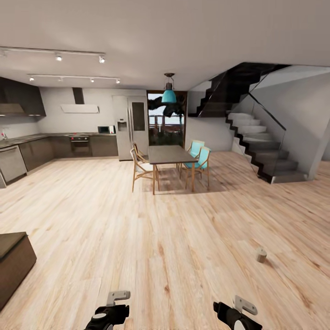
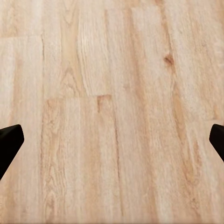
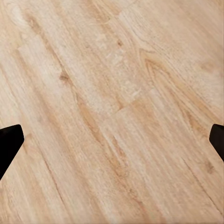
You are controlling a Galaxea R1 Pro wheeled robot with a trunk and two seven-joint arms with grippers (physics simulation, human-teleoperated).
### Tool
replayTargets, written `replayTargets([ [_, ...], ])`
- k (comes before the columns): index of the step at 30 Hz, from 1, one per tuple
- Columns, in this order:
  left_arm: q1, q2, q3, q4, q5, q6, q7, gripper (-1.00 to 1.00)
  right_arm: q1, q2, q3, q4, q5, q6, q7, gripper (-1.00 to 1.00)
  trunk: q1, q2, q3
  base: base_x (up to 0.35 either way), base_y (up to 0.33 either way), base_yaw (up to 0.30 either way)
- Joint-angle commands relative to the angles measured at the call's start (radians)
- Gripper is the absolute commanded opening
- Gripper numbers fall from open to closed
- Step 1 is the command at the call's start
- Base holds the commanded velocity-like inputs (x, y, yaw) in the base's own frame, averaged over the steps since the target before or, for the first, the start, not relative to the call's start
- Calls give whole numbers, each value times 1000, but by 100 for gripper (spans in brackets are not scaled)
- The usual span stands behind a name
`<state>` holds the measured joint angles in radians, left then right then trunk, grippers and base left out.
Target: Place each of the two pumpkins and all three candles from the living room inside a cabinet in the living room (use any cabinet), then make sure every cabinet is closed, and position the cauldron so it is next to a table in the living room.
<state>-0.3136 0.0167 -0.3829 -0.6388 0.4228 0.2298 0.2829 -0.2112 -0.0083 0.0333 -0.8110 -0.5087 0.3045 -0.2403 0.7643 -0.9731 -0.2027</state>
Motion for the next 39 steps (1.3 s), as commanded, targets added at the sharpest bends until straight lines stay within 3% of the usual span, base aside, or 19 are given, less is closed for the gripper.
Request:
replayTargets([
  [1, -1, 2, -8, -2, 10, 3, 10, 100, 0, -1, 4, -2, -8, 3, -8, 100, 0, -1, -3, 0, 0, 0],
  [12, -1, 2, -8, -2, 10, 2, 8, 100, 0, -1, 5, -2, -8, -2, -3, 100, 0, -1, -7, 92, 41, -61],
  [39, -1, 2, -8, -2, 8, 3, 9, 100, 0, -2, 4, -2, -8, 2, -4, 100, 0, -1, -7, 298, 72, -283],
])
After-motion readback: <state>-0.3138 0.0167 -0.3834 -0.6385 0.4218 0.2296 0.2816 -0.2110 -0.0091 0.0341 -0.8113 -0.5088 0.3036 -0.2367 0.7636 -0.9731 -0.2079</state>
